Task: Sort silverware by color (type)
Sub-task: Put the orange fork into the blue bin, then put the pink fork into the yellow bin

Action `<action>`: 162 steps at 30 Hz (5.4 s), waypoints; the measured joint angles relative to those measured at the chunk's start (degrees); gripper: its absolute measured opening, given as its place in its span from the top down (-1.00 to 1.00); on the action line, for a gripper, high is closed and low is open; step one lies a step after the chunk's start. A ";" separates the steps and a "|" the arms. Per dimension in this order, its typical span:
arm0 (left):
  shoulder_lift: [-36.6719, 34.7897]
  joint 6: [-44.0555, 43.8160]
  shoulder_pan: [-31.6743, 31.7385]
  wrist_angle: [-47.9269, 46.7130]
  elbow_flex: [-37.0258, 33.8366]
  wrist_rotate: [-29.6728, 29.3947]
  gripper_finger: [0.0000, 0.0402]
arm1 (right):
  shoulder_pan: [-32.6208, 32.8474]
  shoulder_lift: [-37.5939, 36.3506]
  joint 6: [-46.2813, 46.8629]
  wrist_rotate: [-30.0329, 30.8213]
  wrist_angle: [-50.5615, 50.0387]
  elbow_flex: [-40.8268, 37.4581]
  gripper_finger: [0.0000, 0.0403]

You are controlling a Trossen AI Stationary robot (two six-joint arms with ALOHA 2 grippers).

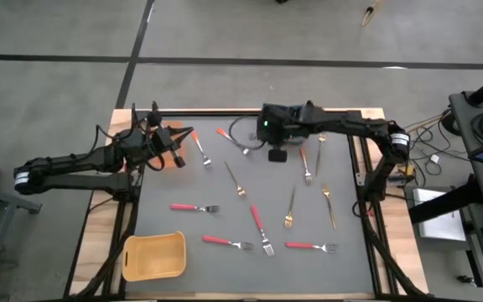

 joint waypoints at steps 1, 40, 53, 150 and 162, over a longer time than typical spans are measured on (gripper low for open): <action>0.00 0.00 0.00 0.09 0.00 0.00 1.00 | -1.36 -0.14 -2.12 0.00 -0.40 0.20 0.96; 0.28 0.29 0.00 0.89 0.00 0.00 1.00 | -24.49 1.23 -15.20 -15.35 24.62 -20.63 0.96; 0.28 0.46 0.00 0.90 0.00 0.00 1.00 | -24.60 1.23 -14.11 -13.80 27.00 -23.49 0.96; 0.37 -21.16 -0.06 -8.31 -0.35 0.56 1.00 | -2.93 -15.32 13.10 -6.00 45.08 -36.28 0.96; 3.21 -35.53 -0.17 -7.97 -0.37 11.41 1.00 | 9.83 -20.17 10.54 2.49 64.22 -46.32 0.96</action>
